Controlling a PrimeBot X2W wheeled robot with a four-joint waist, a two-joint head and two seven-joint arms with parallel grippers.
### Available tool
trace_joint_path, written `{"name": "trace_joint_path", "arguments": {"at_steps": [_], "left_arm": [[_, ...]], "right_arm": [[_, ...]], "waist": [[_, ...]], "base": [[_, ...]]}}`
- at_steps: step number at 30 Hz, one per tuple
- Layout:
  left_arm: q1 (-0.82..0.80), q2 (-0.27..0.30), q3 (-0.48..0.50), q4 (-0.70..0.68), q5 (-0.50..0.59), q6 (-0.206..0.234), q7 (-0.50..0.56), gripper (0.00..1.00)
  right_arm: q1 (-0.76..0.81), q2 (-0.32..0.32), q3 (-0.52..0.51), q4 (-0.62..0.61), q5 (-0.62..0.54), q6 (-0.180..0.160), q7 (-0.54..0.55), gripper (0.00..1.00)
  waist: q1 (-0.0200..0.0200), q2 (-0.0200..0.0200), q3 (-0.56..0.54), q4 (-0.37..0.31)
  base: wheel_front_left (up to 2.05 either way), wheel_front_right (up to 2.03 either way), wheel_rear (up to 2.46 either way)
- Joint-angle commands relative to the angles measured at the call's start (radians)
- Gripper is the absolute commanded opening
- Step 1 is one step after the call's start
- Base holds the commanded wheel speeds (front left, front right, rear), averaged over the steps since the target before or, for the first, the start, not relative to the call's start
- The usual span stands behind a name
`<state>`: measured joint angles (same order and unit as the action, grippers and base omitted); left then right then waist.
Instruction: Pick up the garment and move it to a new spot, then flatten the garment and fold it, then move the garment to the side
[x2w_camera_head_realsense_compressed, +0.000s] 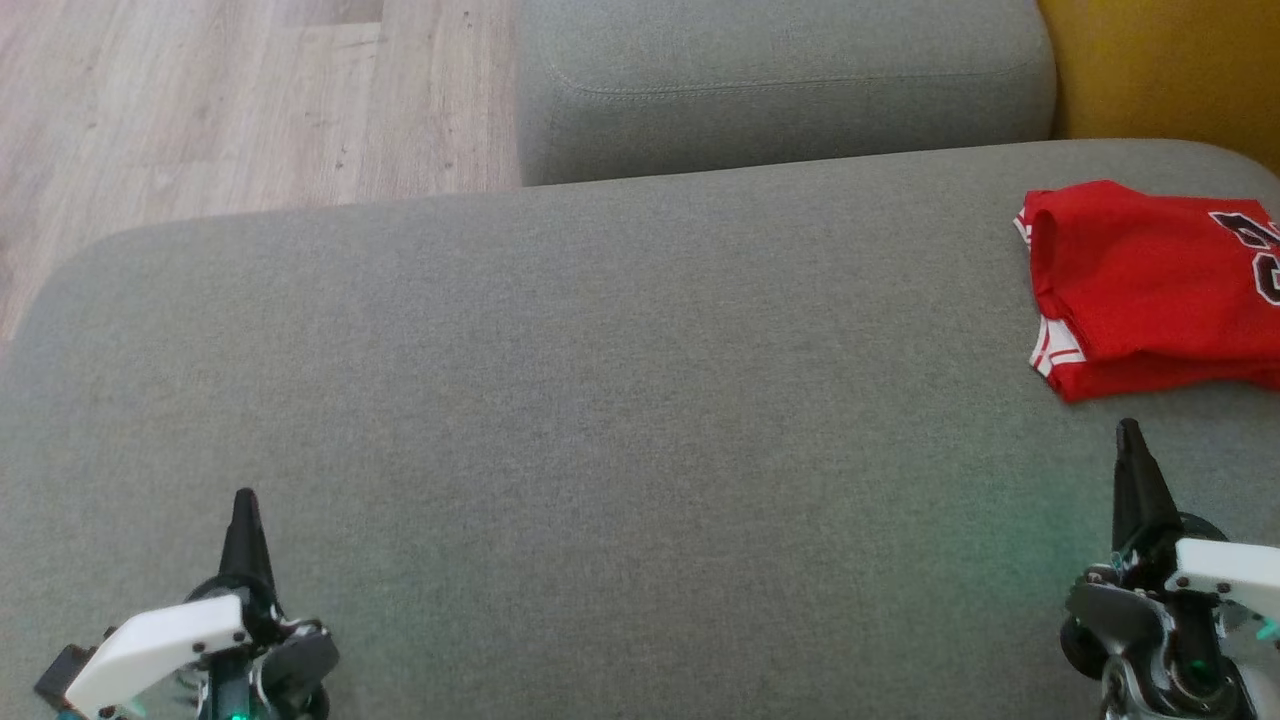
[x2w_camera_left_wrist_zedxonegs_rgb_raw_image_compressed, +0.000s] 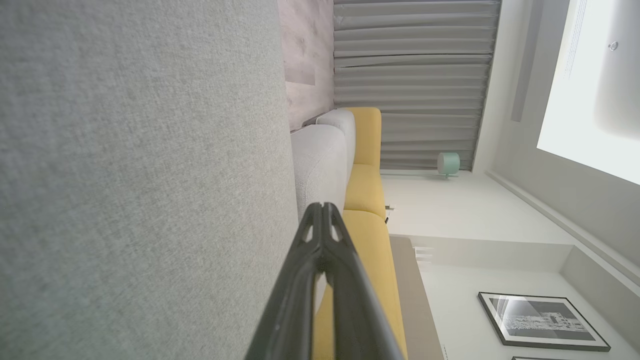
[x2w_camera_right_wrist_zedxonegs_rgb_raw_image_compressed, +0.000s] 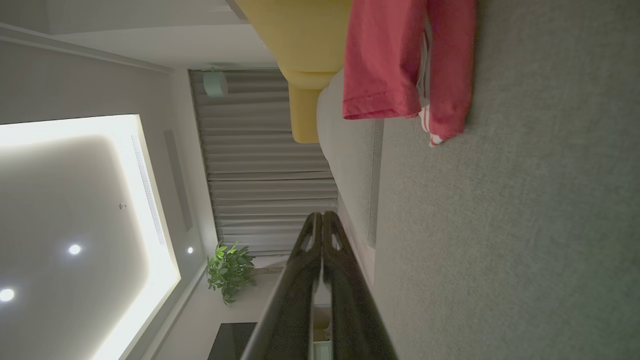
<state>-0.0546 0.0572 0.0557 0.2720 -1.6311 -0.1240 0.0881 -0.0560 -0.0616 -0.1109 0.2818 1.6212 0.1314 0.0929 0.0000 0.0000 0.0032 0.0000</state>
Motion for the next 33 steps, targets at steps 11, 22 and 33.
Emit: {"name": "trace_joint_path", "arguments": {"at_steps": [11, 22, 33], "left_arm": [[-0.052, 0.008, 0.038, -0.028, 0.006, -0.007, 0.009, 0.00], [-0.052, 0.006, 0.041, -0.028, 0.008, -0.007, 0.011, 0.00], [-0.052, 0.004, 0.043, -0.027, 0.010, -0.007, 0.013, 0.00]], "right_arm": [[-0.050, 0.000, 0.013, -0.038, 0.001, -0.001, 0.008, 0.00], [-0.051, 0.001, 0.011, -0.038, -0.001, -0.001, 0.009, 0.00], [-0.051, 0.003, 0.009, -0.038, -0.003, -0.001, 0.011, 0.00]], "waist": [[0.0000, 0.0000, 0.000, 0.000], [0.0000, 0.0000, 0.000, 0.000], [0.0000, 0.0000, 0.000, 0.000]], "base": [[0.00, 0.00, 0.00], [0.00, 0.00, 0.00], [0.00, 0.00, 0.00]]}}
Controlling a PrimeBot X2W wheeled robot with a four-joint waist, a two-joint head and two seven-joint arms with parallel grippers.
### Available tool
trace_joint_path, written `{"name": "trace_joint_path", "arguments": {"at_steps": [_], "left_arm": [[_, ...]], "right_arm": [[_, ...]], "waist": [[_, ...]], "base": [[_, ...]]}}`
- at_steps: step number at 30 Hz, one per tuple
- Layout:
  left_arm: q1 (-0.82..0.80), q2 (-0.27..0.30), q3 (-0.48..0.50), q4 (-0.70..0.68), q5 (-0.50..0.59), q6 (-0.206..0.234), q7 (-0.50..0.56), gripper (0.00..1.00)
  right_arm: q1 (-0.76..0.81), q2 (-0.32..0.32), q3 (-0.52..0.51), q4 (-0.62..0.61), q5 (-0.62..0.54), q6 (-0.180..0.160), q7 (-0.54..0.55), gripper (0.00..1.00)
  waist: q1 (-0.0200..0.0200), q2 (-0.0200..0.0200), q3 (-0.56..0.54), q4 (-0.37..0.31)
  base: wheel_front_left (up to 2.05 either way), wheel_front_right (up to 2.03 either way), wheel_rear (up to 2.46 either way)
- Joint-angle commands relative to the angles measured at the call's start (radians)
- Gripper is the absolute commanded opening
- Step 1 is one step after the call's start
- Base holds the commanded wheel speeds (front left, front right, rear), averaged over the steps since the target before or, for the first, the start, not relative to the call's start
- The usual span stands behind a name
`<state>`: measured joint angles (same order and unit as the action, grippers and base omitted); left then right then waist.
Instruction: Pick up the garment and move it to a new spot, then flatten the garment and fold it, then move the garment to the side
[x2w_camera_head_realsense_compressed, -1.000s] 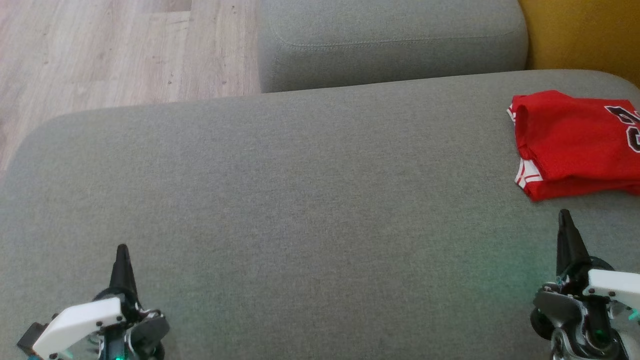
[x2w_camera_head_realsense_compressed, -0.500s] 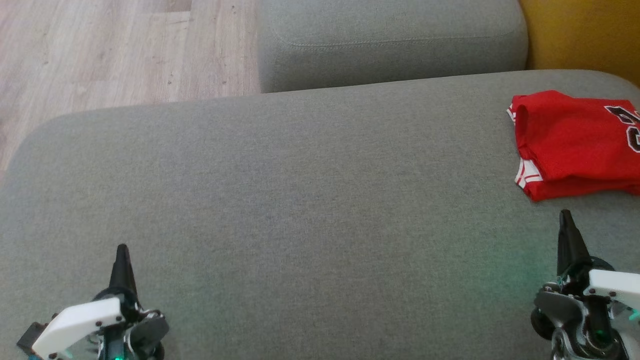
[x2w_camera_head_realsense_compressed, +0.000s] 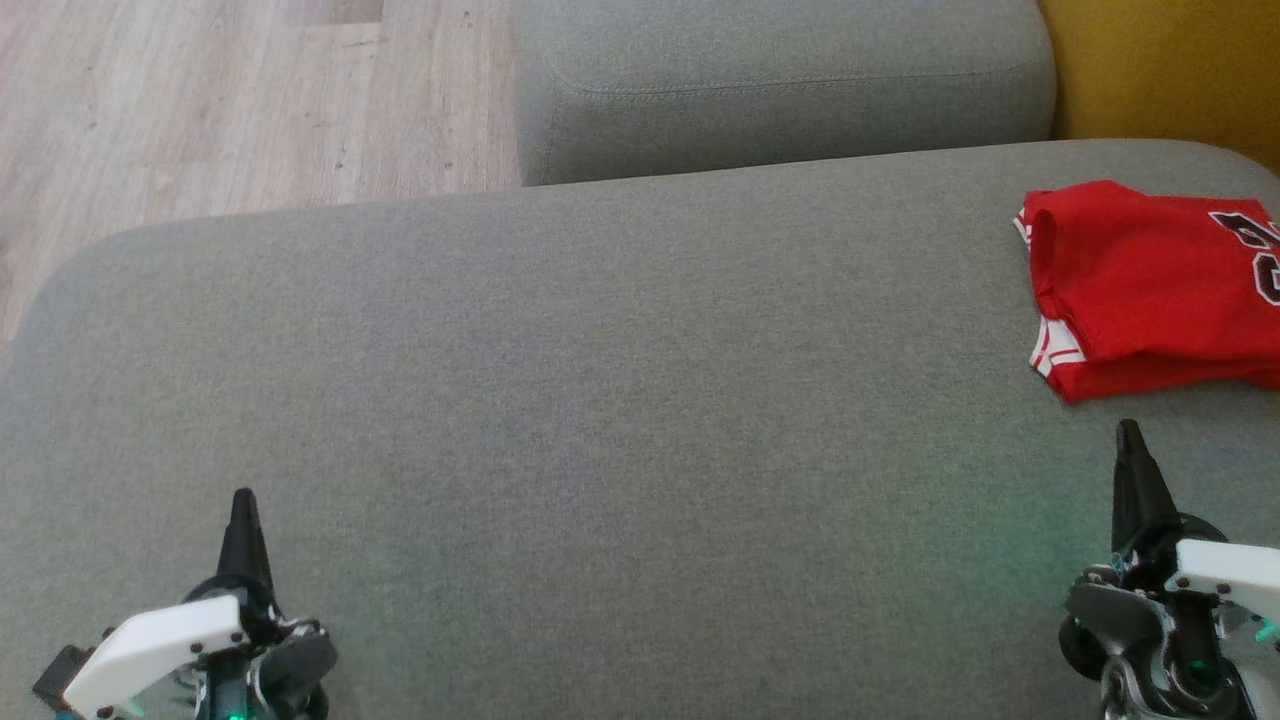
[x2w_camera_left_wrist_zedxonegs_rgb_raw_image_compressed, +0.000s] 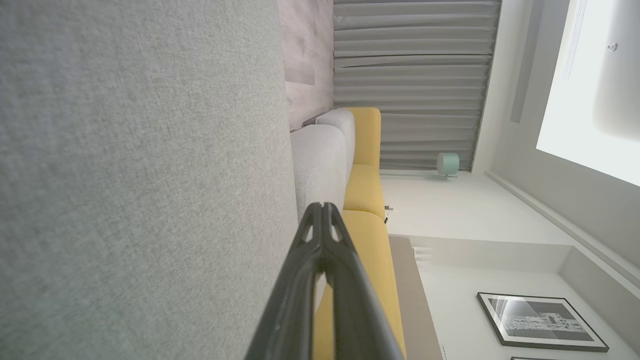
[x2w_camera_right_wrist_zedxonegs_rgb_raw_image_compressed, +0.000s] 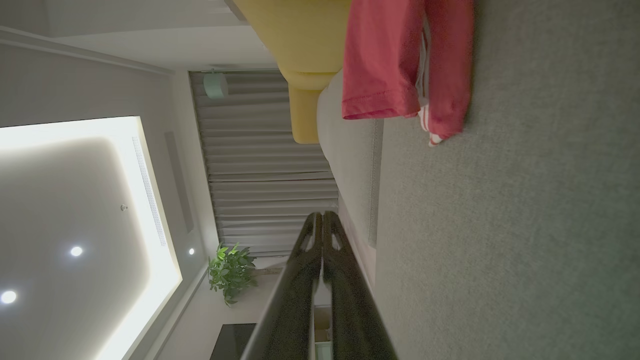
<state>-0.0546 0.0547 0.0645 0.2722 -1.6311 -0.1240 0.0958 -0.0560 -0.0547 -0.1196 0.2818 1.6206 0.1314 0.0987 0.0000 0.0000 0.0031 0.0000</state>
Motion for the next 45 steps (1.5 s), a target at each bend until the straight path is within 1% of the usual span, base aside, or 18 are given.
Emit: {"name": "trace_joint_path", "arguments": {"at_steps": [1, 45], "left_arm": [[-0.052, 0.006, 0.035, -0.028, 0.011, -0.007, 0.006, 0.00], [-0.053, 0.001, 0.042, -0.027, 0.016, -0.007, 0.011, 0.00]], "right_arm": [[-0.051, -0.004, 0.017, -0.038, -0.003, -0.001, 0.005, 0.00], [-0.051, 0.000, 0.011, -0.037, -0.007, -0.001, 0.010, 0.00]], "waist": [[0.0000, 0.0000, 0.000, 0.000], [0.0000, 0.0000, 0.000, 0.000]], "base": [[0.00, 0.00, 0.00], [0.00, 0.00, 0.00]]}}
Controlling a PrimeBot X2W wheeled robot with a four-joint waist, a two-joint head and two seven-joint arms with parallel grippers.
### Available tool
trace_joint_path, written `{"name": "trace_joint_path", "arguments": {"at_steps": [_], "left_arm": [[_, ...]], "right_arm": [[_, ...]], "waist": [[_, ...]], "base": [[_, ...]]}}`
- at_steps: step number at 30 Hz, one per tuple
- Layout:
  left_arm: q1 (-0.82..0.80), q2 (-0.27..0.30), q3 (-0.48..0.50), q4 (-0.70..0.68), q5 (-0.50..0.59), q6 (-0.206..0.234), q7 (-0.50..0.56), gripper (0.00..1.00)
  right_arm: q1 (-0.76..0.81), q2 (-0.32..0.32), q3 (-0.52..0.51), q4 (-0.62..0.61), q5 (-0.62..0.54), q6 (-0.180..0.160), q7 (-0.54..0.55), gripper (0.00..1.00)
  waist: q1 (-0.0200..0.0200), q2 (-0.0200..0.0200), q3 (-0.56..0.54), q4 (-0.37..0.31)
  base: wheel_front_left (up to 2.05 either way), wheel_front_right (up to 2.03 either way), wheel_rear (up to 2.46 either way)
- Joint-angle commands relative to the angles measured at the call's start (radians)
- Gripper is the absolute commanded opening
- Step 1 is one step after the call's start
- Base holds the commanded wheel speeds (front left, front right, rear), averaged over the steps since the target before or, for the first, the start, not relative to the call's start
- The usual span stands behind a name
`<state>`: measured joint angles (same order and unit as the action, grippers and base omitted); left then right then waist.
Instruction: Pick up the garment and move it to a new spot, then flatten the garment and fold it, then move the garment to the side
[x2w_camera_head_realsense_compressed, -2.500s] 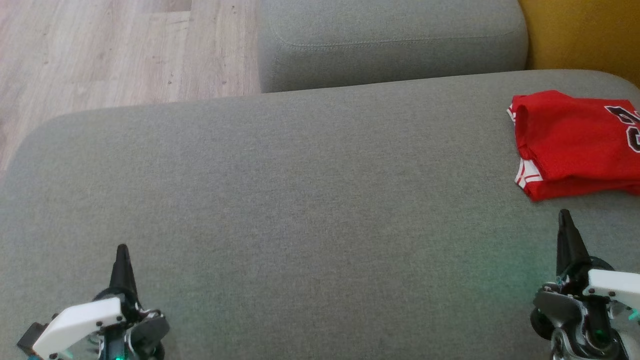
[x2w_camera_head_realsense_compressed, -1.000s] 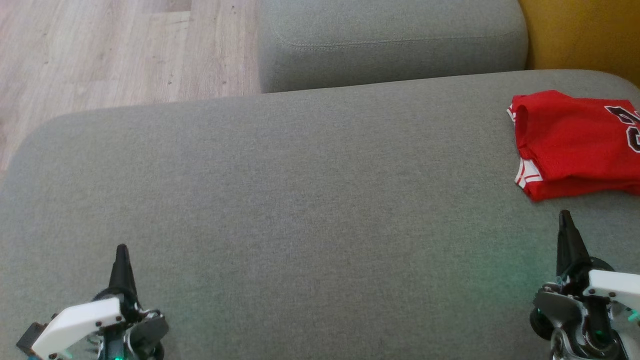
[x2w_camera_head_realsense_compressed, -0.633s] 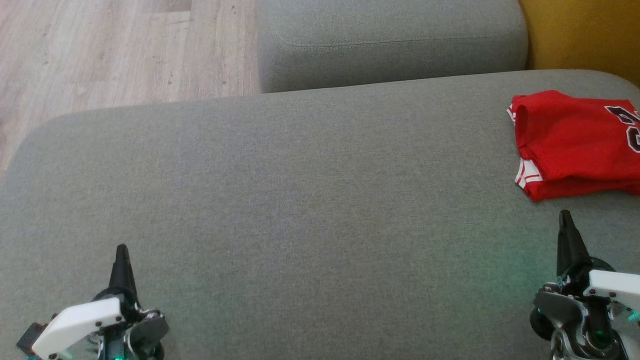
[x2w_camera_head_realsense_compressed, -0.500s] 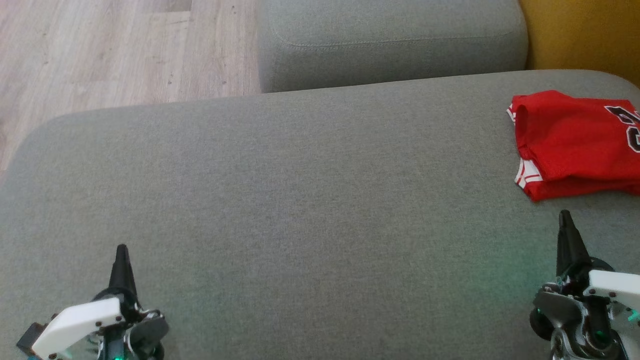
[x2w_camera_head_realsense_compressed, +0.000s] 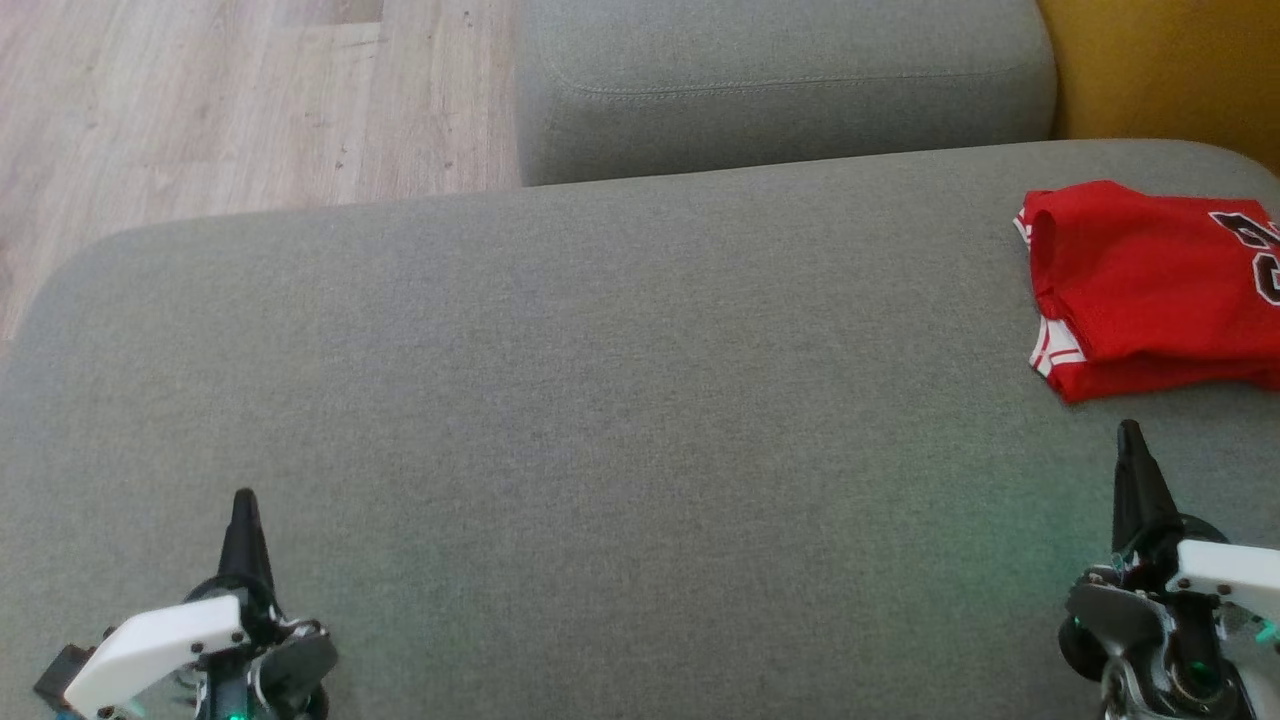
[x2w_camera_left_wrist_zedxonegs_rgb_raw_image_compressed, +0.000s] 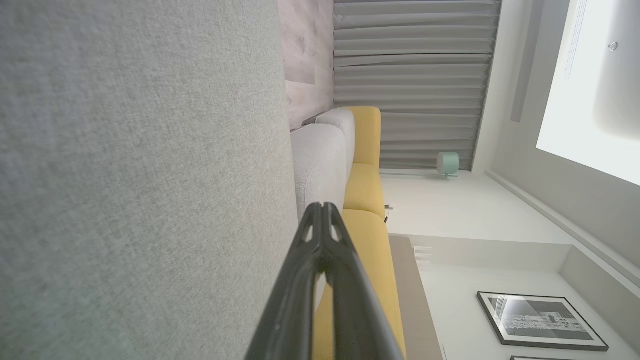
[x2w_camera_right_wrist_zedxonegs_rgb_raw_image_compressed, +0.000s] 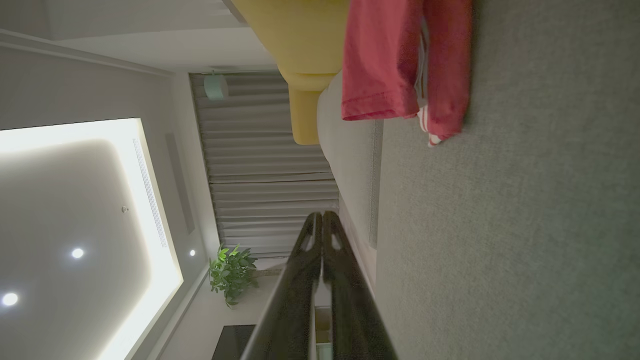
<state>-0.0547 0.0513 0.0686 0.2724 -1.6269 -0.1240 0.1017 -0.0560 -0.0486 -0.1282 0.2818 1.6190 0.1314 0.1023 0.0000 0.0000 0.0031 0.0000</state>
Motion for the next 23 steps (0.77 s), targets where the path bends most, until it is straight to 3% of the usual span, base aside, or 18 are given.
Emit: {"name": "trace_joint_path", "arguments": {"at_steps": [1, 23], "left_arm": [[-0.053, 0.005, 0.038, -0.028, 0.012, -0.007, 0.006, 0.00], [-0.053, 0.003, 0.040, -0.027, 0.014, -0.007, 0.007, 0.00]], "right_arm": [[-0.051, -0.006, 0.020, -0.037, -0.006, -0.001, 0.007, 0.00], [-0.052, -0.005, 0.018, -0.037, -0.008, -0.001, 0.008, 0.00]], "waist": [[0.0000, 0.0000, 0.000, 0.000], [0.0000, 0.0000, 0.000, 0.000]], "base": [[0.00, 0.00, 0.00], [0.00, 0.00, 0.00]]}}
